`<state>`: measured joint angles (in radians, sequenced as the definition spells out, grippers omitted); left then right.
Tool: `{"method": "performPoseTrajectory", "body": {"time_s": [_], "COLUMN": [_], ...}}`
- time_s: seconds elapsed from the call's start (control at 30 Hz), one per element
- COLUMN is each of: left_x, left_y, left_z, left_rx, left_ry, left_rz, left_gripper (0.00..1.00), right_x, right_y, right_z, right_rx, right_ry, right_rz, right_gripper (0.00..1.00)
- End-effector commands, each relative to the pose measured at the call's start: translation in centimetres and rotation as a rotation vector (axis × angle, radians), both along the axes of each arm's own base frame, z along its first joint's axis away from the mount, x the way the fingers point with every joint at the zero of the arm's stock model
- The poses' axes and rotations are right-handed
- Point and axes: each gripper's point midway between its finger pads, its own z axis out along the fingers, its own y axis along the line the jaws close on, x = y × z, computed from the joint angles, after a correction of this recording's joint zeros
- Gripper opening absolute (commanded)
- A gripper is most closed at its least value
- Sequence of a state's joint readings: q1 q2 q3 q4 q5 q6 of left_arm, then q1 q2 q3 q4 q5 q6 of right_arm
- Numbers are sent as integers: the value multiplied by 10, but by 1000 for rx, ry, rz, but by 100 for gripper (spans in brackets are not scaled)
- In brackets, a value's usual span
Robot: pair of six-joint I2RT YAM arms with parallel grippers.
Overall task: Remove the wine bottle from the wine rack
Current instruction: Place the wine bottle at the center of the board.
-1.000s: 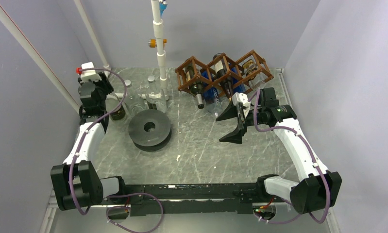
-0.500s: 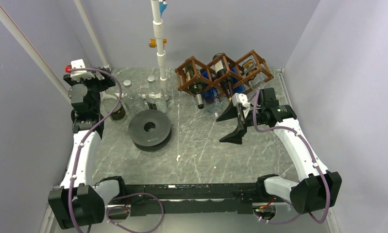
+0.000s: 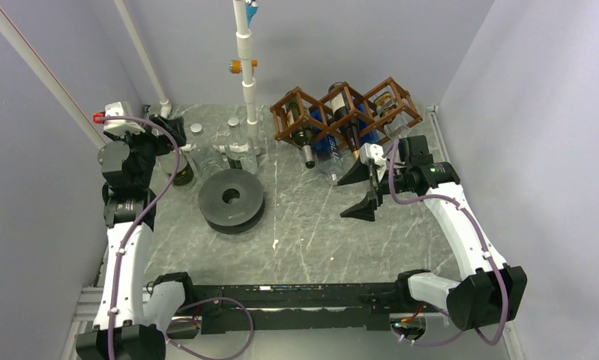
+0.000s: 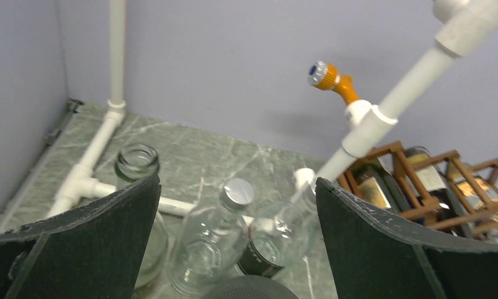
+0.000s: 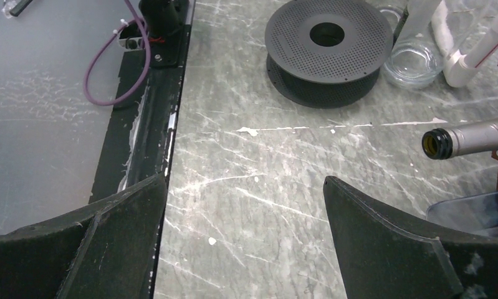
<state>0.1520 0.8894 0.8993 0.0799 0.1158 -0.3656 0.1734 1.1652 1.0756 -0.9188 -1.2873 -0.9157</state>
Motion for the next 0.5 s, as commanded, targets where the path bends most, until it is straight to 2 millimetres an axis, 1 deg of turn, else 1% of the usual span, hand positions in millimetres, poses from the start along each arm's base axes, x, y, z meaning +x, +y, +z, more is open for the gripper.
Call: {"method": "performPoseTrajectory", "body": {"time_s": [0.0, 0.13, 0.27, 0.4, 0.47], "left_x": [-16, -26, -37, -49, -55], "left_y": [-24, -37, -50, -70, -81], "left_z": [6, -4, -12, -21, -25], "left_rx": [-61, -87, -90, -84, -73], "left_ry": [-2, 13, 29, 37, 33], "left_rz": [-120, -180, -253, -364, -422], "left_gripper": [100, 100, 100, 99, 100], "right_x": [5, 13, 23, 31, 39], "right_y": [-4, -12, -24, -34, -44], "right_z": [6, 4, 4, 4, 4], "right_rx": [6, 3, 6, 15, 18], "right_ry": [-44, -41, -39, -31, -26], "right_rz": [-16, -53, -110, -158, -203], "right_gripper": [100, 100, 100, 100, 100]}}
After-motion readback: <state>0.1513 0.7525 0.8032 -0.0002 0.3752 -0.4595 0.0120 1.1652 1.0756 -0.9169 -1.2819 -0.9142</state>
